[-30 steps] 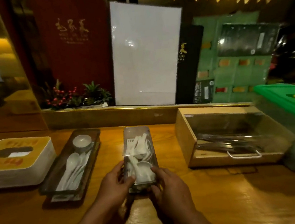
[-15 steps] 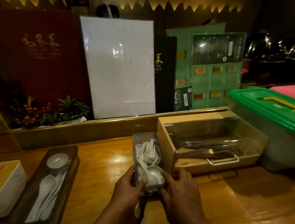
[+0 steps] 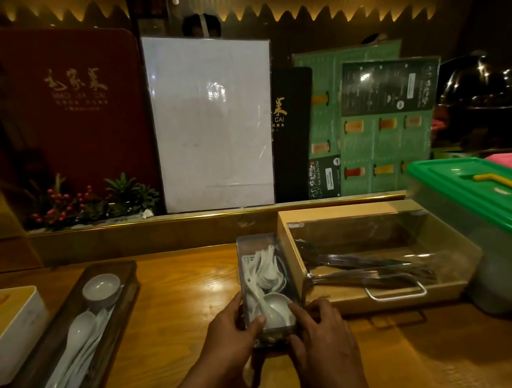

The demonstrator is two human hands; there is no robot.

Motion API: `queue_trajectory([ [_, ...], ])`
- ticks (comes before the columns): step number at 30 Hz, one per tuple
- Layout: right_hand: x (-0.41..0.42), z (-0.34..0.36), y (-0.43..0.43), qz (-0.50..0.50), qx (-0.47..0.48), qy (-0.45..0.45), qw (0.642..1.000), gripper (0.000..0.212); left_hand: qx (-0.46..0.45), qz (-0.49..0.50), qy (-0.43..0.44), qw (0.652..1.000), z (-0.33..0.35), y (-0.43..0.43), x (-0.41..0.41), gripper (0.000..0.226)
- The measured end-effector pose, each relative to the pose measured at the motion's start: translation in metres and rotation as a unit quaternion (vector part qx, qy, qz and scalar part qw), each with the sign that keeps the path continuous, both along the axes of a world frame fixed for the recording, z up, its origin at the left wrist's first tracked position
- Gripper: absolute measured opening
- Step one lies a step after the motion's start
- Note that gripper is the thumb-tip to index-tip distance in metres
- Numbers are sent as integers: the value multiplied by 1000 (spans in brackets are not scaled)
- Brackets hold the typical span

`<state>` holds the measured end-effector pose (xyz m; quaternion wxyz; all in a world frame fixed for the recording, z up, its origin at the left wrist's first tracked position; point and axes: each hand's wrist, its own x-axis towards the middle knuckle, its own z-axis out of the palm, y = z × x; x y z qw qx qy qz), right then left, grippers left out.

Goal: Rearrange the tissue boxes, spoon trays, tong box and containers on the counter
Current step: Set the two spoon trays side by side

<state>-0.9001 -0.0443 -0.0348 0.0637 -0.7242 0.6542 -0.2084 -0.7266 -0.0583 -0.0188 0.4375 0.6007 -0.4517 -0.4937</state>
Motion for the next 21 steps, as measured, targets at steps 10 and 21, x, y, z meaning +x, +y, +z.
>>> queue_trajectory([
  [10,-1,0,-2,4,-12,3,1000,69,15,30,65,997,-1,2,-4,56],
  [21,14,14,0,74,-100,-42,991,60,-25,36,-38,998,13,29,25,67],
])
